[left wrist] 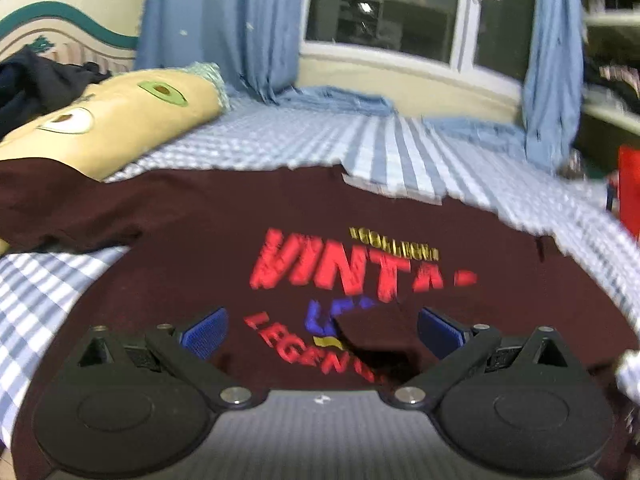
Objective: Fold small clothes
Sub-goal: 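Fold the held sleeve across the chest with the right tool and release, then grasp the other sleeve lying on the yellow pillow with the left tool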
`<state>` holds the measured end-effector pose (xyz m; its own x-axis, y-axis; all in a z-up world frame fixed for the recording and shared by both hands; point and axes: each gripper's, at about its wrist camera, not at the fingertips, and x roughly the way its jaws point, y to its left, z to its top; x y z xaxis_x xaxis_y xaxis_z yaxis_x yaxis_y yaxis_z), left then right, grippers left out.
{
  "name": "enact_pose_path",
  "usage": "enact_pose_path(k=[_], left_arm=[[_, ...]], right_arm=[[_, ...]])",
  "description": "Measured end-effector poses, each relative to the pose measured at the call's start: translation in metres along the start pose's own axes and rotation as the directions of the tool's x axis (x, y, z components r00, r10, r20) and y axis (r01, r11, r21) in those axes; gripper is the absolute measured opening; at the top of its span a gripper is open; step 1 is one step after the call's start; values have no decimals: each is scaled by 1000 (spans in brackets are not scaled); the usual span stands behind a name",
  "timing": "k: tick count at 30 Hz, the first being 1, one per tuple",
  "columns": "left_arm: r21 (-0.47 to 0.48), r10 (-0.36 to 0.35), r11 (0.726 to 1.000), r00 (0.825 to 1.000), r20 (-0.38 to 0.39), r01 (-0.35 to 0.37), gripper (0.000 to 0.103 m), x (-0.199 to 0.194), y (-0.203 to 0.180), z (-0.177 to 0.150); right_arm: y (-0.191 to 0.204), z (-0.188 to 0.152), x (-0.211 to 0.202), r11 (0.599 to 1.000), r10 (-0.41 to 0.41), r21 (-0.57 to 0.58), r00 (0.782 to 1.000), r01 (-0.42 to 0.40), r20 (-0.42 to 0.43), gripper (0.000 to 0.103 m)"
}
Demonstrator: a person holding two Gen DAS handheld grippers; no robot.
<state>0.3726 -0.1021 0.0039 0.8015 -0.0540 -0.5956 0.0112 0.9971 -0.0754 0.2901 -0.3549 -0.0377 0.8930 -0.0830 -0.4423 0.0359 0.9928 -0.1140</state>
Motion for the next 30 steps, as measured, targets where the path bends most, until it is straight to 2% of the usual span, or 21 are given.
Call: enact_pose_path(k=[3,5,8,13,15,17,18,20,21,26,30], left_arm=[[42,33,999,999,-38,-31,102,10,-7,-15],[42,42,998,998,-55,-39,102,14,-7,-21],[29,43,999,997,-71,-41,102,16,-2,-26],[53,61,997,994,-85,-57,102,19,-3,-30],[62,68,996,994,-87,-63,102,20,-4,-31],[64,73,996,993,-88,-68,102,21,-5,-32],[65,75,995,993,-88,-70,102,21,-6,-32],[68,75,995,993,-90,-69,102,21,-6,-32],[70,73,995,993,-92,-67,102,21,-6,-32],[72,58,996,992,-108,-50,102,18,2,-30],[97,63,994,990,-127,-51,102,17,4,-32]], right_arm=[[-28,-11,6,992,-122,14,992,123,-40,81],[-44,-16,14,985,-166,29,984,168,-61,77],[-56,-22,28,980,-197,18,977,199,-80,72],[-52,-22,50,974,-227,-39,970,225,-83,59],[-50,-17,56,971,-237,-57,969,234,-70,56],[-51,-12,57,965,-253,-73,967,251,-17,54],[-52,-9,58,965,-249,-82,969,248,1,51],[-55,-4,63,973,-216,-91,976,214,-16,31],[-57,-4,64,979,-196,-72,980,193,-33,15],[-58,-6,63,977,-213,-15,976,212,-44,12],[-57,-10,70,973,-228,14,969,231,-98,11]])
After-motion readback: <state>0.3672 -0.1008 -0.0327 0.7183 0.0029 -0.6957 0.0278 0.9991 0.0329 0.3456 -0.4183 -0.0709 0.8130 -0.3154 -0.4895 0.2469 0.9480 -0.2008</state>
